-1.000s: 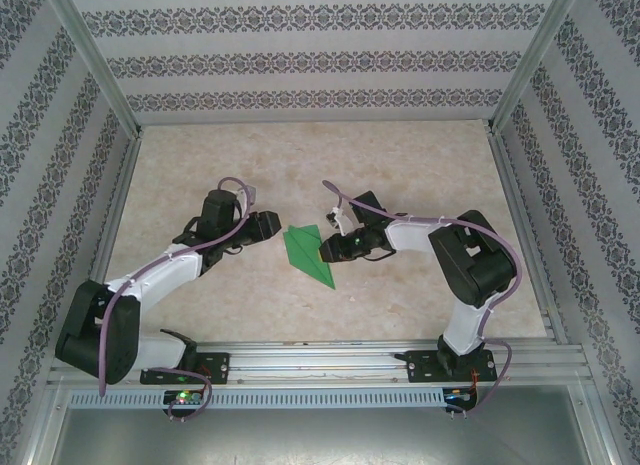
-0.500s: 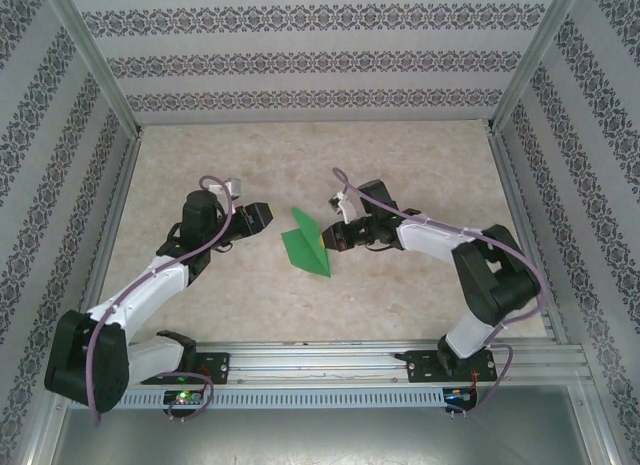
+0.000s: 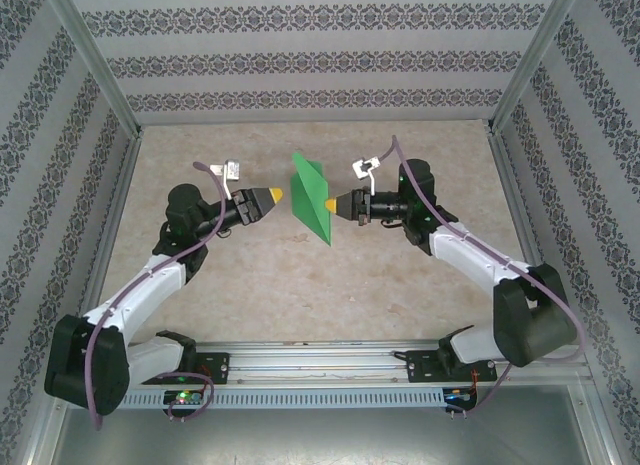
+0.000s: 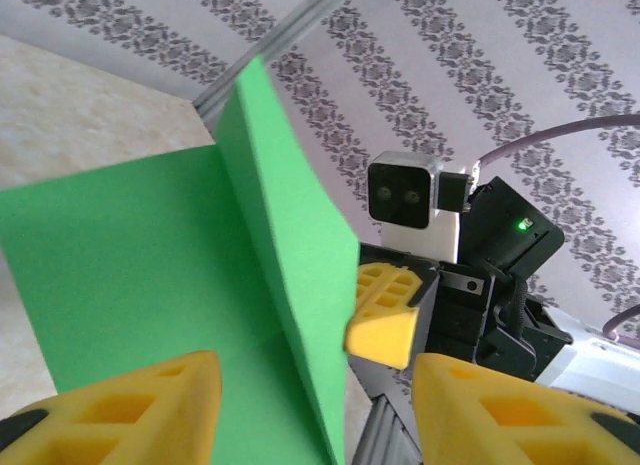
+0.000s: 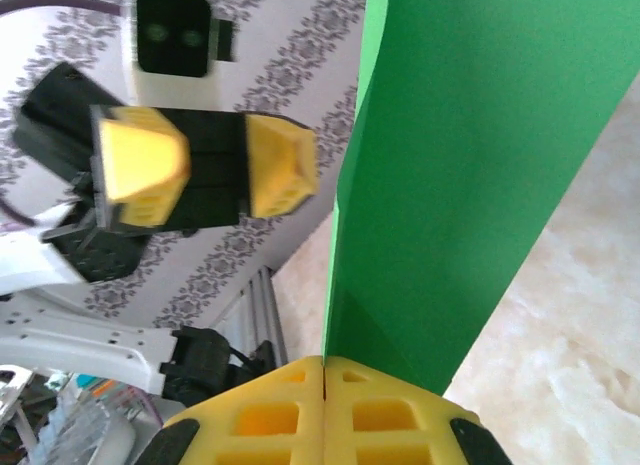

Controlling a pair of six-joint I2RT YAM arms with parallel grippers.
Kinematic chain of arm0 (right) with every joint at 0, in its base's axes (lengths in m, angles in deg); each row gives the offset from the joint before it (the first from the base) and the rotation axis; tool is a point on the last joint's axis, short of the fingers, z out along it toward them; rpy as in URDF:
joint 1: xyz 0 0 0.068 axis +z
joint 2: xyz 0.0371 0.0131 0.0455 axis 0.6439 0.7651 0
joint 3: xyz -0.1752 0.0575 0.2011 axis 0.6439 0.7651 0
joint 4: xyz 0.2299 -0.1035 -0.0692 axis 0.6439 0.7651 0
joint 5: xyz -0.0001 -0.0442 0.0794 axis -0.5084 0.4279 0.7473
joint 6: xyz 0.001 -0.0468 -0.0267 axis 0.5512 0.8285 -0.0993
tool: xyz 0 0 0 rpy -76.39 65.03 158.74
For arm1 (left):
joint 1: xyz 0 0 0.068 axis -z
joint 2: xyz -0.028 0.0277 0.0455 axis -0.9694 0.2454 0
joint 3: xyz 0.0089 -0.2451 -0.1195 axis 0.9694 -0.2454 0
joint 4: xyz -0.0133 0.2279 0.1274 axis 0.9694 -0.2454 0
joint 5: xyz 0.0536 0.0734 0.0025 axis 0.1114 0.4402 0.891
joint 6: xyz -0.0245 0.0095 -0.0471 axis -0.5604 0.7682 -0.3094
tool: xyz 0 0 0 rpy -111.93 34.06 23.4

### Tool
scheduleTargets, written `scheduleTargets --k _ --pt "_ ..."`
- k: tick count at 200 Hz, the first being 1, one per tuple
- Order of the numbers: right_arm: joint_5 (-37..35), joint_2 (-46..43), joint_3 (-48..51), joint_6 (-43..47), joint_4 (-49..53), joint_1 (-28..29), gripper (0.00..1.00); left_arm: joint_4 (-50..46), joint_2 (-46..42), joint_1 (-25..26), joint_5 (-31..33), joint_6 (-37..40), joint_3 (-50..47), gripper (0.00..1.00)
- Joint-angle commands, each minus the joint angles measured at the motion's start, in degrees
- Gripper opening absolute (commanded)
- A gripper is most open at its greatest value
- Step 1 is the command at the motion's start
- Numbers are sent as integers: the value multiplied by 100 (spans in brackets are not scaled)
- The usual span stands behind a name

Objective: Fold a paper plane with a square sheet of paper (fold left side to right side)
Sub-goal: Turn over the paper at the center of the table.

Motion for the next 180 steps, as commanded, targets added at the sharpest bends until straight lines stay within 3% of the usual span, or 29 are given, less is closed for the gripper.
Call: scheduleTargets --k 1,43,96,158,180 --pt "331 -196 0 -307 -496 89 0 773 233 178 -443 -264 239 53" --pt "329 -143 -84 -390 -494 256 0 1244 626 377 -614 -430 406 52" --pt "342 -27 -166 -408 -521 426 0 843 733 477 -536 -172 520 46" --pt "244 16 -132 -428 -520 448 3 728 702 503 -353 -75 512 21" --pt "179 -27 -109 -447 -505 407 10 727 675 511 -303 -82 492 14"
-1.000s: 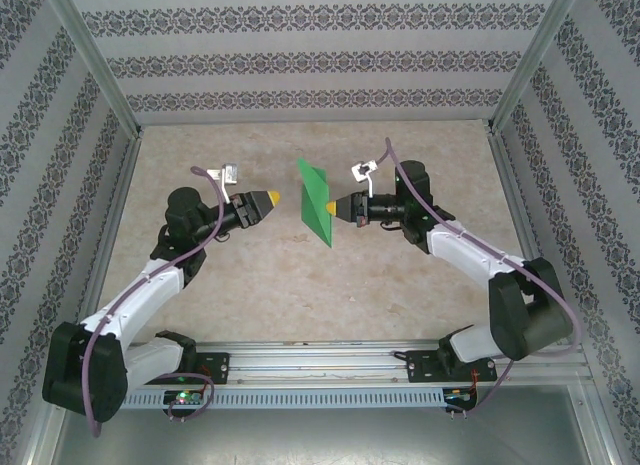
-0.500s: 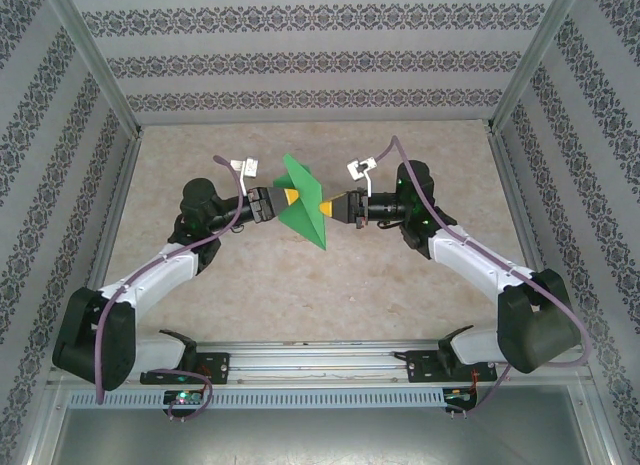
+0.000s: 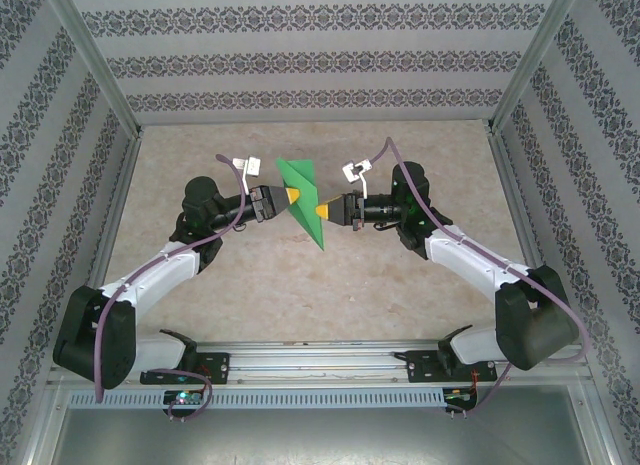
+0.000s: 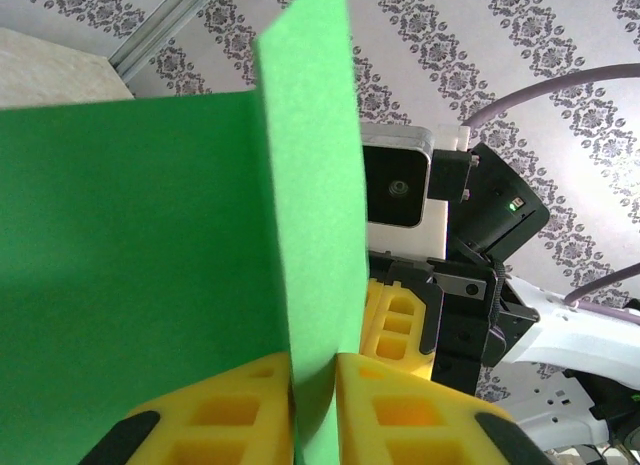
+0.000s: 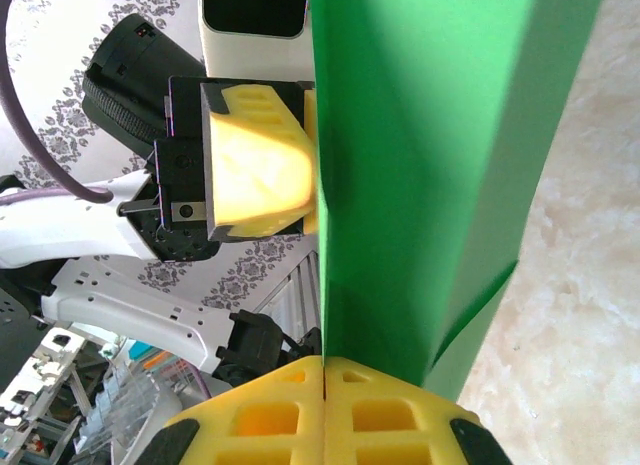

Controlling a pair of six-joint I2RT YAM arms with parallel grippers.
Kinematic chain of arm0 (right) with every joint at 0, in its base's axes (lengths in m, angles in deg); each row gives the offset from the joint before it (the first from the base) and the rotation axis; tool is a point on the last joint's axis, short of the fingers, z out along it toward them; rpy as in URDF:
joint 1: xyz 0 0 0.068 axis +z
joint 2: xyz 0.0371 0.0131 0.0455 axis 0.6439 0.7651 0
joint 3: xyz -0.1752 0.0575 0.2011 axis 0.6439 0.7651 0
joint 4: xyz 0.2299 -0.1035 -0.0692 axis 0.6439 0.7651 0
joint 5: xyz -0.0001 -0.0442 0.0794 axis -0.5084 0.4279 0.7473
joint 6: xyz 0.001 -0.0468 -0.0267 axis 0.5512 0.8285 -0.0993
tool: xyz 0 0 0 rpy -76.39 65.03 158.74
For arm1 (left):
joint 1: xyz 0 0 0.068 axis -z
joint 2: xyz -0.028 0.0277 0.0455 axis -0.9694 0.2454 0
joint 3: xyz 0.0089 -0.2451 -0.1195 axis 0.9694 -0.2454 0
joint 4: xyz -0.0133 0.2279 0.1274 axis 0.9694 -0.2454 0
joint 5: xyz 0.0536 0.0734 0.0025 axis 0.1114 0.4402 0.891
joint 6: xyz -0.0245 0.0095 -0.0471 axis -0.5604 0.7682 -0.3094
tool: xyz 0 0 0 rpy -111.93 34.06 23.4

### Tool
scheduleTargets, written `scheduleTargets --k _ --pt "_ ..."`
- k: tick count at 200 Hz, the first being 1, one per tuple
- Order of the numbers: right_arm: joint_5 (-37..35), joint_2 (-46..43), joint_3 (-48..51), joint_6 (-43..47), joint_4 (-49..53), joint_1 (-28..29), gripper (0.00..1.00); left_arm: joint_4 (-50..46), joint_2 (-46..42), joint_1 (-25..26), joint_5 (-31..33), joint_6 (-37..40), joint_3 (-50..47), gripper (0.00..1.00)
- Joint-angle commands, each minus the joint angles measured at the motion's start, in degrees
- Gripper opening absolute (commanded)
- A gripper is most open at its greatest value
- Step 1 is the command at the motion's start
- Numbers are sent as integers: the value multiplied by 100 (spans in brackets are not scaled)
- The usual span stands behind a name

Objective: Fold a paper plane with a square sheet of paper (fold left side to right side)
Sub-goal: Turn over the paper at the center of the table.

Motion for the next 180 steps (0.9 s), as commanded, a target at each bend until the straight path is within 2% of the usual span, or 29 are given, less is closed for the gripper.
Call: scheduleTargets --k 1,25,45,60,76,114,130,157,180 --pt "15 -23 -105 -22 -185 -7 10 78 -44 61 74 105 124 13" --pt "-112 -225 -35 4 -79 -120 19 155 -89 61 164 71 97 10" --pt "-375 -505 148 137 126 -257 32 229 -89 56 175 20 97 9" --pt "-591 -654 301 216 337 -353 47 264 -89 66 173 0 96 9" --pt "-673 -682 461 220 396 -392 58 293 -76 68 175 -15 101 9" --pt "-509 -447 549 31 204 -57 77 293 -63 73 170 -22 104 9" --pt "-434 -340 480 1 106 112 81 293 -45 84 171 -29 109 9" --pt "-309 -122 279 -57 -26 282 82 269 7 104 150 -27 133 8" --pt "-295 19 81 -83 -36 301 72 275 48 130 142 -27 145 8"
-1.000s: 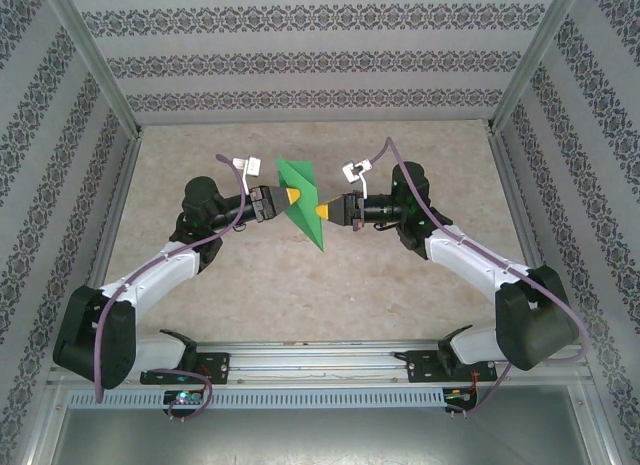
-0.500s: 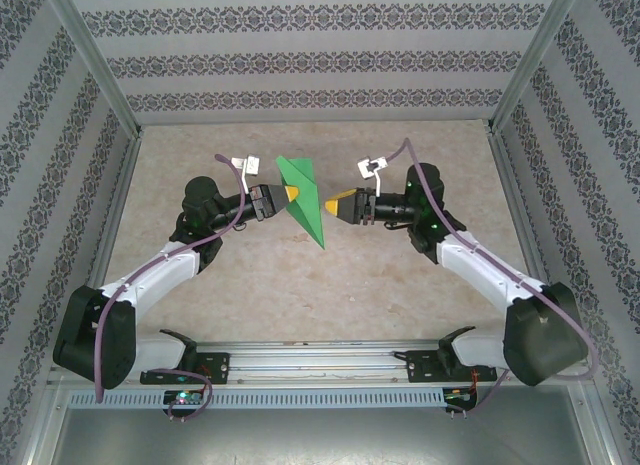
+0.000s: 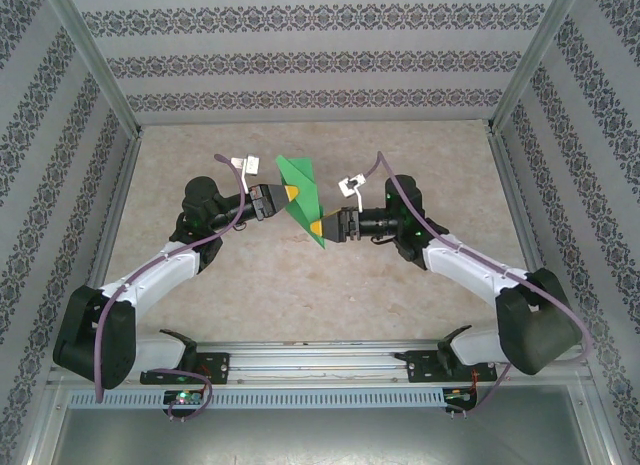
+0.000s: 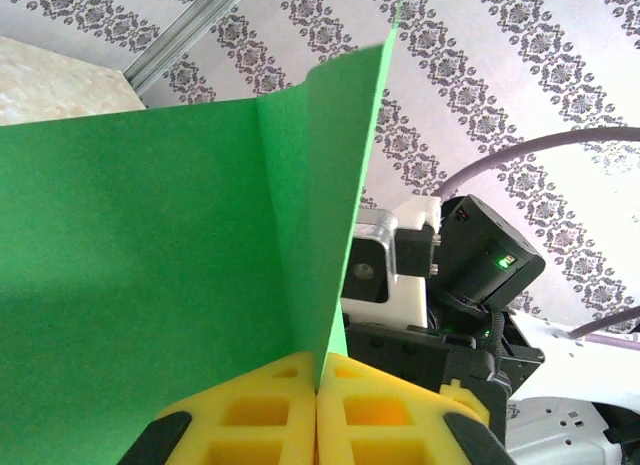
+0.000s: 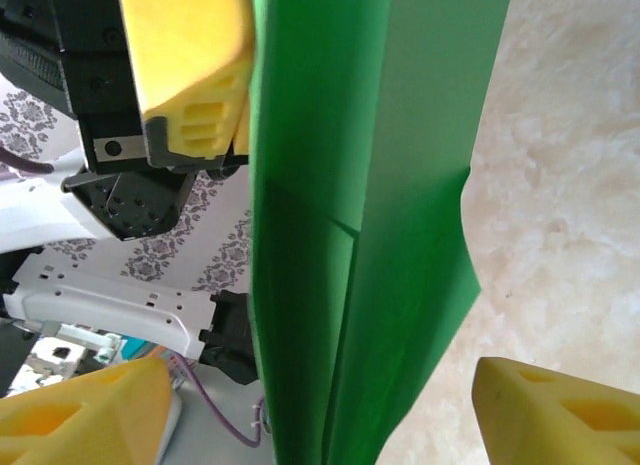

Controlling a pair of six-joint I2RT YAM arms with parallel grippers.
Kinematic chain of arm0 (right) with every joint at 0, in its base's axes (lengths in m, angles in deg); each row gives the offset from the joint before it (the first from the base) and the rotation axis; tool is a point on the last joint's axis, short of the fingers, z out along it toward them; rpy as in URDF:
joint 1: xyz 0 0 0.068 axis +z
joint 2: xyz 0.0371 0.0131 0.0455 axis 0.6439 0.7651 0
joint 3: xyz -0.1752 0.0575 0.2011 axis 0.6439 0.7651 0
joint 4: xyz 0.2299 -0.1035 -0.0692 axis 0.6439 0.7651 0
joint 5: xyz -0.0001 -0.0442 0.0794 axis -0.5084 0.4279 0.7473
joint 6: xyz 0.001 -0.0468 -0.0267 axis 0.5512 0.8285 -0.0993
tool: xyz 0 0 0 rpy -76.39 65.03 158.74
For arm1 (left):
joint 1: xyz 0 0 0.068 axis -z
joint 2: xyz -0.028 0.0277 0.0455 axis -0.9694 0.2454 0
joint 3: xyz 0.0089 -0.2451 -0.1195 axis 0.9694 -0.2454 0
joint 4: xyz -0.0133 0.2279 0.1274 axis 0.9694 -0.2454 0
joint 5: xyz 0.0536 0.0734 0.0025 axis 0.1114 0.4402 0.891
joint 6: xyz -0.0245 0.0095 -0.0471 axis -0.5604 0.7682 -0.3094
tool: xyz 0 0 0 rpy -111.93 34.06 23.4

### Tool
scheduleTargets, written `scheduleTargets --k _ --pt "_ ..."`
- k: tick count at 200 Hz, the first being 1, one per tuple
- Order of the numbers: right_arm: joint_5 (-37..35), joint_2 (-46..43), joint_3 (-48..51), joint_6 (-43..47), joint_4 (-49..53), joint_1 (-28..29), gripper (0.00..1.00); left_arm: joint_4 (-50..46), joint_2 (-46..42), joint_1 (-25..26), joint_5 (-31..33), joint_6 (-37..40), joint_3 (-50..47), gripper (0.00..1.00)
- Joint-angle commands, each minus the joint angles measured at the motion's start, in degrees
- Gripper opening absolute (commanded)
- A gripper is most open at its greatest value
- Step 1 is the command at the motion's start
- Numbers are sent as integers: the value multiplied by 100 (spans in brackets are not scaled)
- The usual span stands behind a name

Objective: Fold a paper plane with a square sheet of paper (fold left side to right side)
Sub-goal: Turn over the paper at the center of the table.

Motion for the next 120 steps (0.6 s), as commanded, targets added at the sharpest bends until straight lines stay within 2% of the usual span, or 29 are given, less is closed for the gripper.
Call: scheduleTargets --k 1,81,120 --pt "146 109 -343 -55 -273 20 72 275 49 107 -54 -22 148 8" --pt "103 172 -591 -53 -176 -146 32 326 165 116 -113 -77 139 10" --pt "69 55 -554 -20 -47 -192 14 83 134 116 -25 140 101 24"
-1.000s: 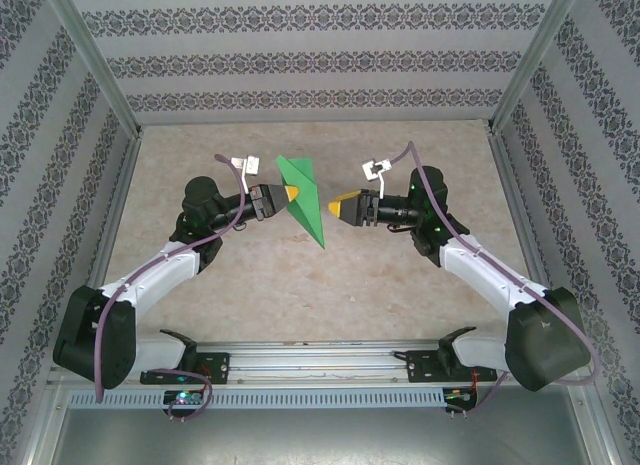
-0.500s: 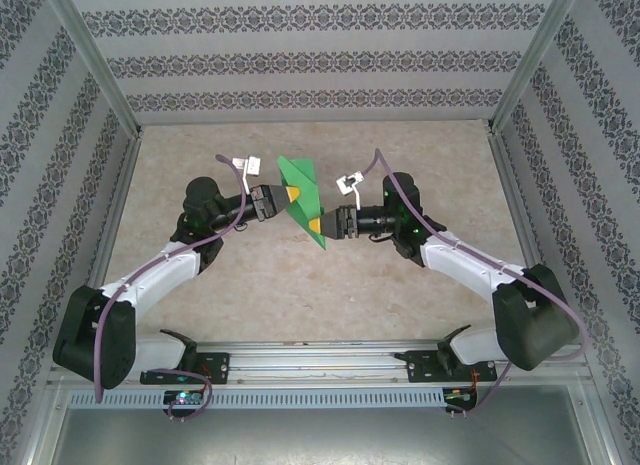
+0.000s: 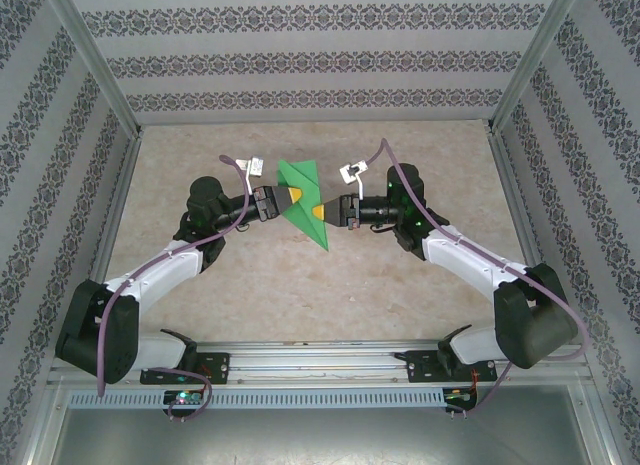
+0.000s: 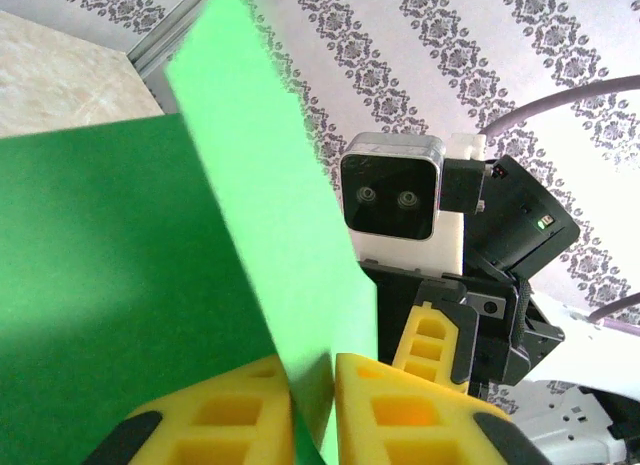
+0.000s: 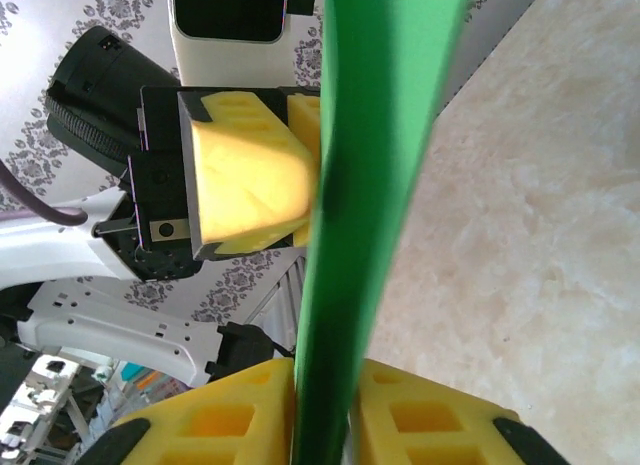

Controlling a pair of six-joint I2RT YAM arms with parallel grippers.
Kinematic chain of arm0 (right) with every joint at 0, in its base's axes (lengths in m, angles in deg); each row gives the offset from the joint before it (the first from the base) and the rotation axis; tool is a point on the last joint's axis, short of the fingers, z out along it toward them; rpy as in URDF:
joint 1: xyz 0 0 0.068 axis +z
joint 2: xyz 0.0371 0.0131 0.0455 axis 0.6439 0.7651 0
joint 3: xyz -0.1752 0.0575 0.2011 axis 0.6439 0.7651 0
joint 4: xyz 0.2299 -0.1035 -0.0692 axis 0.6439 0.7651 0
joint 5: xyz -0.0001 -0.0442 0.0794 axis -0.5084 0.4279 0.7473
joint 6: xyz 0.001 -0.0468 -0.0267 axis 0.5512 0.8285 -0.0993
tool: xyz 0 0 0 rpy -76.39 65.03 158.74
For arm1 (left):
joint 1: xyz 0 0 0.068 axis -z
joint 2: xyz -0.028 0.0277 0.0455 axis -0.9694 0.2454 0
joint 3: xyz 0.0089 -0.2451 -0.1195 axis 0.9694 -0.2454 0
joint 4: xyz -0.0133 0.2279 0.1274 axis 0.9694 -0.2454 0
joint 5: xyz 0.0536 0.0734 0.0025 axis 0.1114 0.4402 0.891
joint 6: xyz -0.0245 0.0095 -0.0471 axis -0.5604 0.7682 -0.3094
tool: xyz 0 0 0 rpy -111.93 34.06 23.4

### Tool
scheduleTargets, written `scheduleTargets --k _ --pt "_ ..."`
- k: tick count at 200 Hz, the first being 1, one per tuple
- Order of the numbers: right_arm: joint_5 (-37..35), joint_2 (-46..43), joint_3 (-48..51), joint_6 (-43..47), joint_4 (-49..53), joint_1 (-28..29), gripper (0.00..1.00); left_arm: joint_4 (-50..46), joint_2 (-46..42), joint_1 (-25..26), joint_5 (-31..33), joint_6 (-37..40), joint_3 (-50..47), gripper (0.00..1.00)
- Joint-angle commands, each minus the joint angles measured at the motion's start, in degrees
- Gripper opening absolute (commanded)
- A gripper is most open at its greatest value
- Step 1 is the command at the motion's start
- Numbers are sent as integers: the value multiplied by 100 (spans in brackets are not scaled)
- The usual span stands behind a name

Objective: Fold a paper plane with a square sheet of paper (fold left side to right side)
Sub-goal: Turn over the paper at the center of the table.

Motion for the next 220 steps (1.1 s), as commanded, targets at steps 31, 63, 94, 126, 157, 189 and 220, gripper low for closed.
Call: scheduleTargets --k 31,63,94,126,157,189,220 --pt "-103 -201 -40 172 211 -104 5 -498 -244 32 179 538 76 36" --pt "-361 -378 -22 467 774 -134 0 -1347 -783 -108 709 1058 -63 51" --pt "-912 -612 -89 924 1649 -124 0 -2197 -1523 -264 1384 1493 -270 63" --pt "-1995 -825 -389 1637 2966 9 0 -3172 -2410 -338 2236 2002 -413 74" --pt "-3645 -818 -929 2263 4321 389 0 -4008 -3205 -358 3163 2422 -432 83" --pt "-5599 -371 -1722 2640 5558 923 0 -4741 -3963 -361 4288 2694 -411 88" --pt "-7279 428 -2575 2808 6498 1342 0 -5466 -4579 -363 5232 2954 -289 91"
